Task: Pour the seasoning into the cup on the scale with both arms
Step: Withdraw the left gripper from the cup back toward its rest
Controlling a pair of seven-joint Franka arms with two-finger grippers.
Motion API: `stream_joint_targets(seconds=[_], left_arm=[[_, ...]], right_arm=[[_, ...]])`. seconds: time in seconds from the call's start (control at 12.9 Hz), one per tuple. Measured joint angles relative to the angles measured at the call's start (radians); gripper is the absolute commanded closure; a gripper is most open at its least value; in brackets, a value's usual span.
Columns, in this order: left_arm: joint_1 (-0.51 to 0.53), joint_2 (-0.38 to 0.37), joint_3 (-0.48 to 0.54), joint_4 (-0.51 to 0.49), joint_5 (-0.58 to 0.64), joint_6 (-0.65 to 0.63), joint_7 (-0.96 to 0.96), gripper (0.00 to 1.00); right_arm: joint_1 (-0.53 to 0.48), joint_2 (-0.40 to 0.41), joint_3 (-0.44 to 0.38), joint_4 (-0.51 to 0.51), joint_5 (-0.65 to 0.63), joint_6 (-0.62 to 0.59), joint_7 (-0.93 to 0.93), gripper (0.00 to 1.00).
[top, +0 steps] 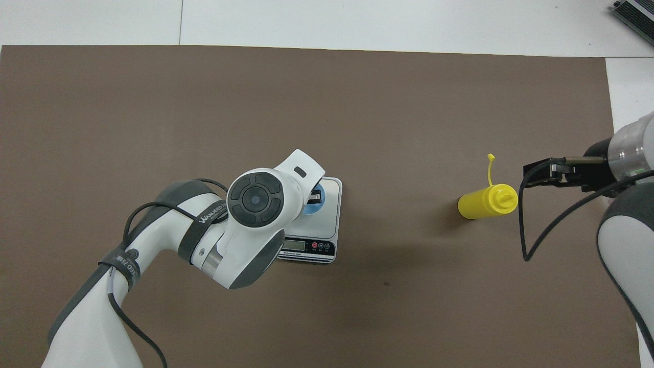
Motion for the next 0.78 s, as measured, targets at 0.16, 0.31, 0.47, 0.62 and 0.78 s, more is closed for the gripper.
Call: stream_joint_targets(seconds=[0.16, 0.31, 0.47, 0.62, 0.78], left_arm=[[0.001, 0.000, 0.003, 0.003, 0.000, 0.001, 0.000, 0.00], [0.011, -0.007, 0.016, 0.036, 0.002, -0.015, 0.001, 0.00], [0.033, -0.030, 0.024, 0.114, 0.030, -0.108, 0.005, 0.00], [0.063, -0.064, 0.025, 0.175, 0.055, -0.212, 0.039, 0.00], [0.104, -0.106, 0.026, 0.200, 0.057, -0.284, 0.126, 0.00]], right_arm=[[0.002, 0.000, 0.000, 0.000, 0.000, 0.000, 0.000, 0.00], [0.002, 0.000, 0.002, 0.000, 0.000, 0.000, 0.000, 0.00], [0.002, 0.000, 0.002, 0.000, 0.000, 0.000, 0.000, 0.00], [0.002, -0.001, 0.002, 0.000, 0.000, 0.000, 0.000, 0.00], [0.002, -0.001, 0.001, 0.000, 0.000, 0.004, 0.000, 0.00]])
